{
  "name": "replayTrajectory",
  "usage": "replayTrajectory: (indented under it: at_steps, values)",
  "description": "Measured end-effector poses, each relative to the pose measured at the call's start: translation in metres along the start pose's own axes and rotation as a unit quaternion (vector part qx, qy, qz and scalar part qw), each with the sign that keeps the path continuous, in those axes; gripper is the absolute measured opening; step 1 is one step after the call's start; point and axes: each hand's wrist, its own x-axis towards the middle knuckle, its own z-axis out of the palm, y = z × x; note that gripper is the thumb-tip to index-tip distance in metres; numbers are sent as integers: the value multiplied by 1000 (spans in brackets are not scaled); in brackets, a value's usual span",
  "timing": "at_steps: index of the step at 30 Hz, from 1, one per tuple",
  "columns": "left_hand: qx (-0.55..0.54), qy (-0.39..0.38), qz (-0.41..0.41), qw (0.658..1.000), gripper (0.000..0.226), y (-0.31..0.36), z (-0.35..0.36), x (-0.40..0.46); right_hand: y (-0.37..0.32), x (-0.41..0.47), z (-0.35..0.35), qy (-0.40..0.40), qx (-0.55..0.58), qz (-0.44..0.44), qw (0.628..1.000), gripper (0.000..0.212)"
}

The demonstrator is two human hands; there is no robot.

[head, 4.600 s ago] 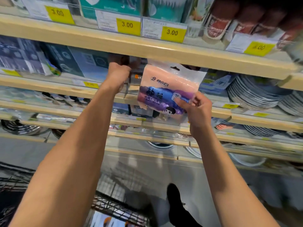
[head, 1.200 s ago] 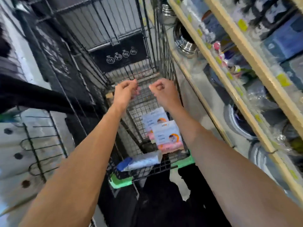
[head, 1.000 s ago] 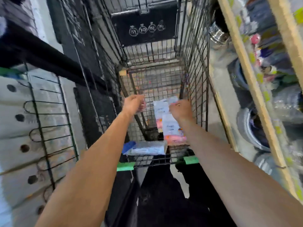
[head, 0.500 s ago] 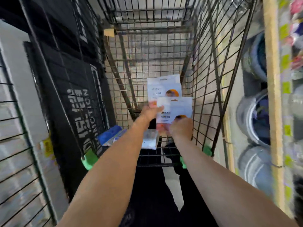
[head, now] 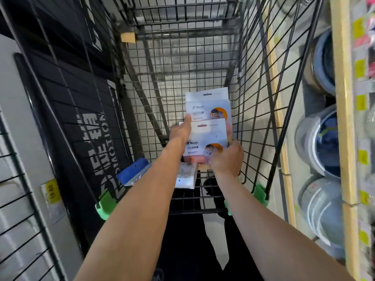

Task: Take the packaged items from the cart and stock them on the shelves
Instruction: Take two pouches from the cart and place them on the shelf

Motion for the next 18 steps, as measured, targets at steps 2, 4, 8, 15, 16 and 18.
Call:
replayTrajectory:
  at_steps: [2,4,8,15,16,18]
  values:
    - [-2,-20,-3,1000,131,-9,1,31,-2,7,-2,-30,6,2,1000,46]
    - [12,-46,0,999,129,-9,-5,41,-4,11,-4,-51,21,13,998,51]
    - [76,-108,75,988,48,19,-15,0,-1,8,-10,-97,41,-7,994,61]
    - [80,-82,198,973,18,72,-43,-18,-15,-13,-21,-80,107,-124,983,37]
    - [86,-63,222,969,17,81,-54,-25,-24,-19,-28,-67,121,-137,981,38]
    - [101,-35,251,962,13,97,-79,-40,-44,-27,-40,-63,181,-144,971,37]
